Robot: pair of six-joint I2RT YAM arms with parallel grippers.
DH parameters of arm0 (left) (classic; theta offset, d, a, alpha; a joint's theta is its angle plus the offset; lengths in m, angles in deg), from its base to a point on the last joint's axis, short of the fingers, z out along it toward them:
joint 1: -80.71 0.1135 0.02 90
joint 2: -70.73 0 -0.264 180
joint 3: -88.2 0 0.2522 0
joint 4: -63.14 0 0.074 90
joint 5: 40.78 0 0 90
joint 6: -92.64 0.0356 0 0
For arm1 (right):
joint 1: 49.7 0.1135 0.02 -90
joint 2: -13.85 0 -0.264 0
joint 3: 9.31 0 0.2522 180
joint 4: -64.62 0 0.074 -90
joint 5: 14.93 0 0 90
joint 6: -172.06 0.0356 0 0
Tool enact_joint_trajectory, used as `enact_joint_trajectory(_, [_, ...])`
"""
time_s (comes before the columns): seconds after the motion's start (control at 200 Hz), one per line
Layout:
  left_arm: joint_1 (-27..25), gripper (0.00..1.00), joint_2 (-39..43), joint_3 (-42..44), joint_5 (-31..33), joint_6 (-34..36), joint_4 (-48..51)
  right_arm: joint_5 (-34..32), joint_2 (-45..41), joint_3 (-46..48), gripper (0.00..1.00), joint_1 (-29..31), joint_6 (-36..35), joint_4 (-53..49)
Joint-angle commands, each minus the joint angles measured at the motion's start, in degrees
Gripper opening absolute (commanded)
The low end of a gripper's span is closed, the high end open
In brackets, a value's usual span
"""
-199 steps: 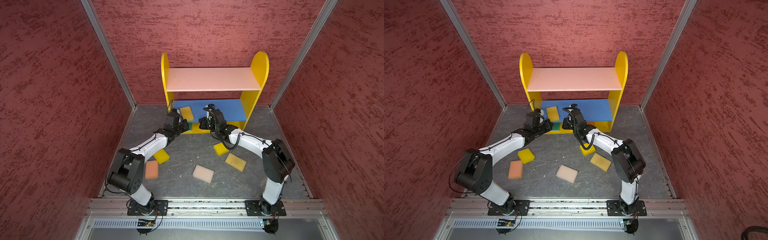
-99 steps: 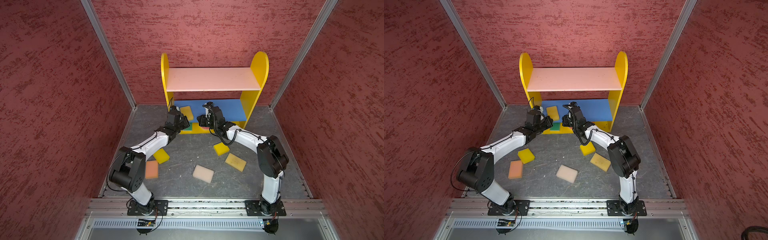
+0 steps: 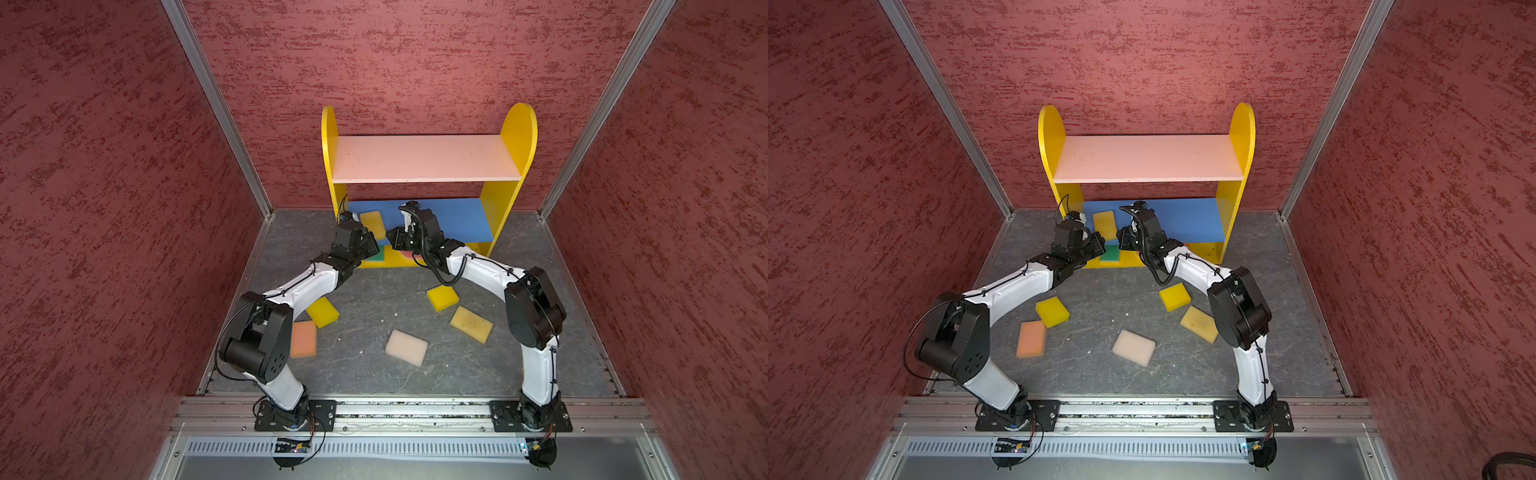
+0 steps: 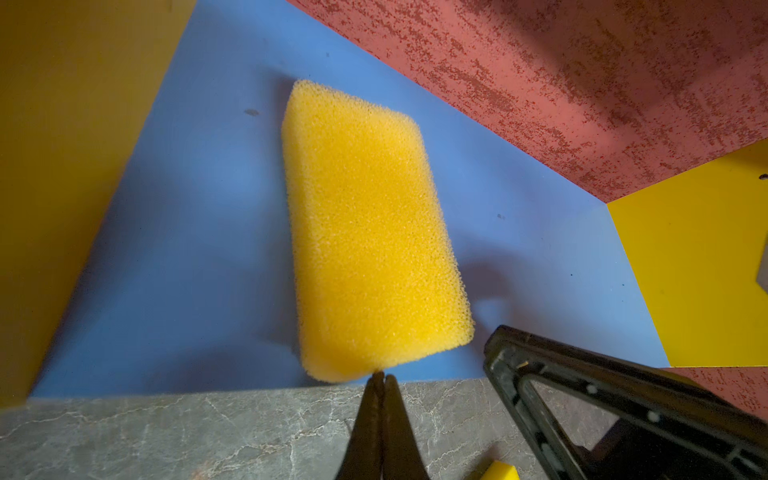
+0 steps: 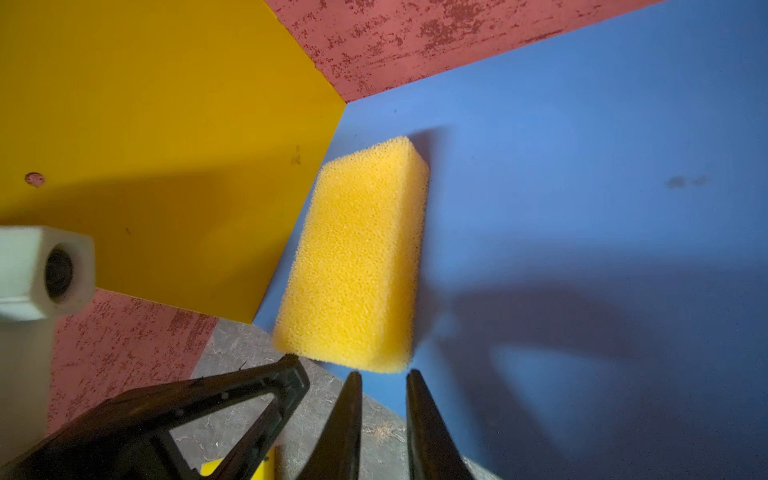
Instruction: Place and organize the cleaning sponges onto the shelf
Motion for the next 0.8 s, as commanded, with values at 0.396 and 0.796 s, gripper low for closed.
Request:
enact_joint_trajectory(0.396, [4.49,0.0,-0.91,-1.99,6.62,-1.21,1.63,-2.91,3.39,-5.4,0.0,-0.12,-1.61,-3.85])
enact_joint_trajectory(0.796, [4.63,0.0,-0.91,-3.72,10.19,-0.46,4.42,-4.16,6.84,-8.94,0.0,-0.12,-1.56,-4.56])
